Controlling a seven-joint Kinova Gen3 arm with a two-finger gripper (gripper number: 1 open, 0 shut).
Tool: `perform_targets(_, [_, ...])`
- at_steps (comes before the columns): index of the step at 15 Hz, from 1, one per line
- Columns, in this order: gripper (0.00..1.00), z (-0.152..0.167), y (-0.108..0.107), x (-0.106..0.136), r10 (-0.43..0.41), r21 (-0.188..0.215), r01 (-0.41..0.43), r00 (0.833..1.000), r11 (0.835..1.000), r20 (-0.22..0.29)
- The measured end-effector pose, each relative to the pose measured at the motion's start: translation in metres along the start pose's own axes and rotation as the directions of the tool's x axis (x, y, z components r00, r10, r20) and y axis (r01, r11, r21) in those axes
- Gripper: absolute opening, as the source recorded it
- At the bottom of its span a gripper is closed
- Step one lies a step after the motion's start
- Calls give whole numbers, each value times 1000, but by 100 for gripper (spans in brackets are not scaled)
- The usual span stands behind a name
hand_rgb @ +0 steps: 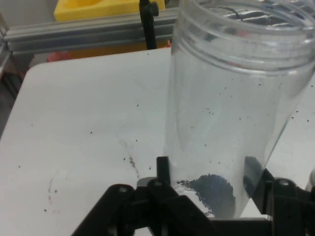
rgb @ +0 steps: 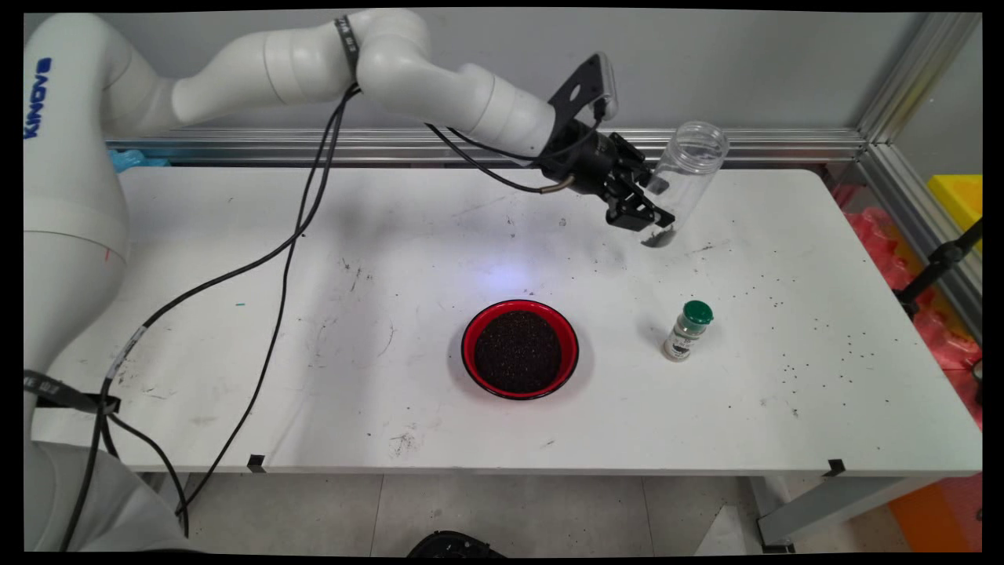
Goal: Place the picked object on the table
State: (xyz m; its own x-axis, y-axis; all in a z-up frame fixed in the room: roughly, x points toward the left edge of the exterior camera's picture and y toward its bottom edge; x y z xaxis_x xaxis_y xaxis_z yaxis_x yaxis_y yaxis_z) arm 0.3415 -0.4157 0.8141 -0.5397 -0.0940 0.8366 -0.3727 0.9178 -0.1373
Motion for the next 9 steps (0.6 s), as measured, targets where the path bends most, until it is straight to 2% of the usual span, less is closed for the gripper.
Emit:
perform_targets(6, [0,21,-5,-8,-83,7,83,996,997,17])
perform_targets(9, [0,31,-8,-14,-142,9,142,990,990,21])
